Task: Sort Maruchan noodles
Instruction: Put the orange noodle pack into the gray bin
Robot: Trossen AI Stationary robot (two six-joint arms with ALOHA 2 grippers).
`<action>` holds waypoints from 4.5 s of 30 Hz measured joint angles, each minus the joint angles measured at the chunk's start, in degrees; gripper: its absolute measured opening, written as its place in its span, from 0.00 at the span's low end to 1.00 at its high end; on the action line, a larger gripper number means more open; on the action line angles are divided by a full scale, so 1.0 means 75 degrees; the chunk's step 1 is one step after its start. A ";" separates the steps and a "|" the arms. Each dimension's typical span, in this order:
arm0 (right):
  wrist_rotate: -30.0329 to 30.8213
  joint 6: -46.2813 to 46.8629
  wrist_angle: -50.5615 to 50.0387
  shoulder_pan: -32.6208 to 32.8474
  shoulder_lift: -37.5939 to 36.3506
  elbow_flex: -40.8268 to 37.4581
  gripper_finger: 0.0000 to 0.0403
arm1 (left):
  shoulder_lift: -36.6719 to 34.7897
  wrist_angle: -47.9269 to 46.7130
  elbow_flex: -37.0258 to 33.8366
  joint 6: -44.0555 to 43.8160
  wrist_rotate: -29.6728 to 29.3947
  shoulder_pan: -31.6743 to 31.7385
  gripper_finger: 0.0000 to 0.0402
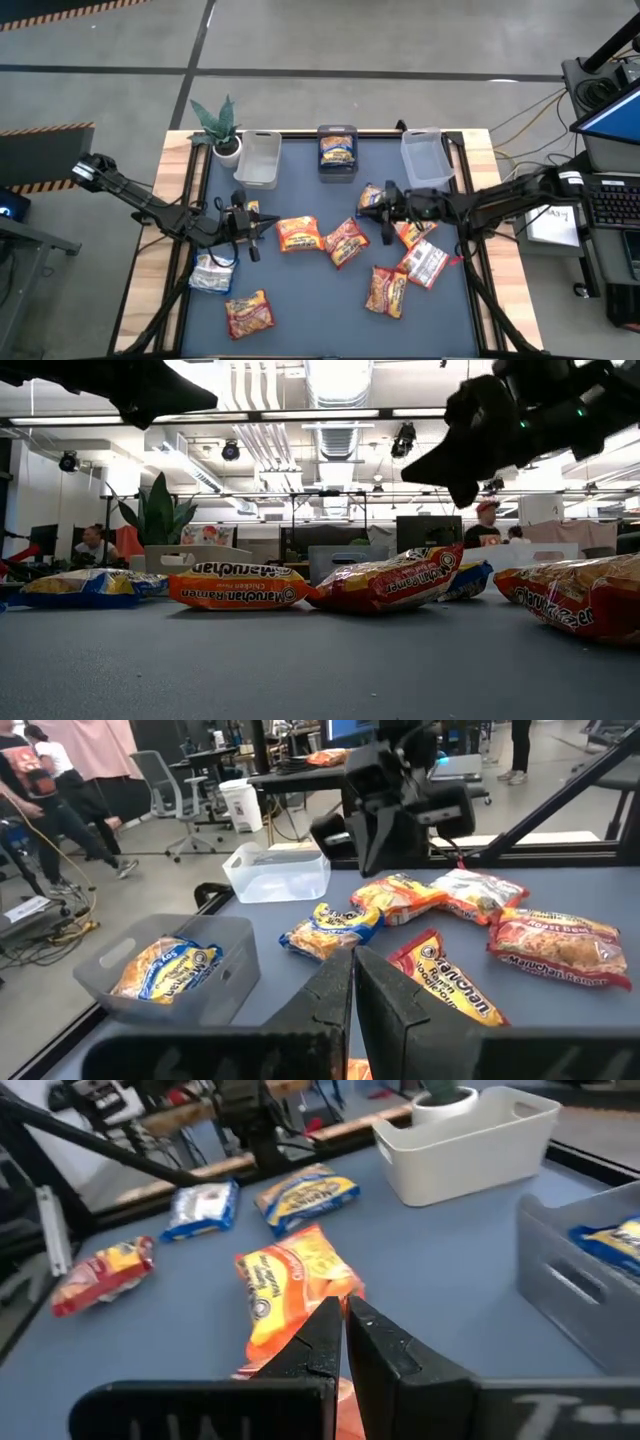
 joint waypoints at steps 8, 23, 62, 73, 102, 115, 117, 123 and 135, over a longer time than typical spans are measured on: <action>0.0018 -0.0301 0.3088 0.0016 0.1105 -0.0660 0.02 | 0.0000 0.0031 0.0000 -0.0236 0.0000 0.0000 0.00; -0.0025 -0.0412 0.3338 -0.0045 0.2441 0.0467 0.02 | 0.0000 0.0018 0.0000 -0.1521 0.0018 0.0000 0.00; 0.0011 -0.2816 -0.1906 -0.0369 -0.2611 0.0453 0.02 | 0.5109 -0.4094 0.3309 -0.1630 0.2204 0.0792 0.47; 0.0006 -0.2805 -0.2181 -0.0398 -0.2792 0.0393 0.02 | 0.5984 -0.5140 0.3783 -0.1816 0.2385 0.0810 0.47; 0.0009 -0.2805 -0.2172 -0.0401 -0.2772 0.0381 0.02 | 0.4836 -0.5010 0.3751 -0.1815 0.2069 0.0801 0.00; 0.0006 -0.2799 -0.2169 -0.0401 -0.2772 0.0381 0.02 | 0.4775 -0.4986 0.3579 -0.1939 0.2477 0.0800 0.08; 0.0008 -0.2805 -0.2172 -0.0401 -0.2772 0.0381 0.02 | 0.4961 -0.4920 0.3579 -0.1972 0.2473 0.0799 0.14; 0.0006 -0.2802 -0.2175 -0.0401 -0.2771 0.0381 0.02 | 0.5350 -0.4798 0.3579 -0.2013 0.2474 0.0799 0.39; 0.0009 -0.2907 -0.2182 -0.0401 -0.2709 0.0352 0.02 | 0.6168 -0.4449 0.3559 -0.1961 0.2240 0.0793 0.55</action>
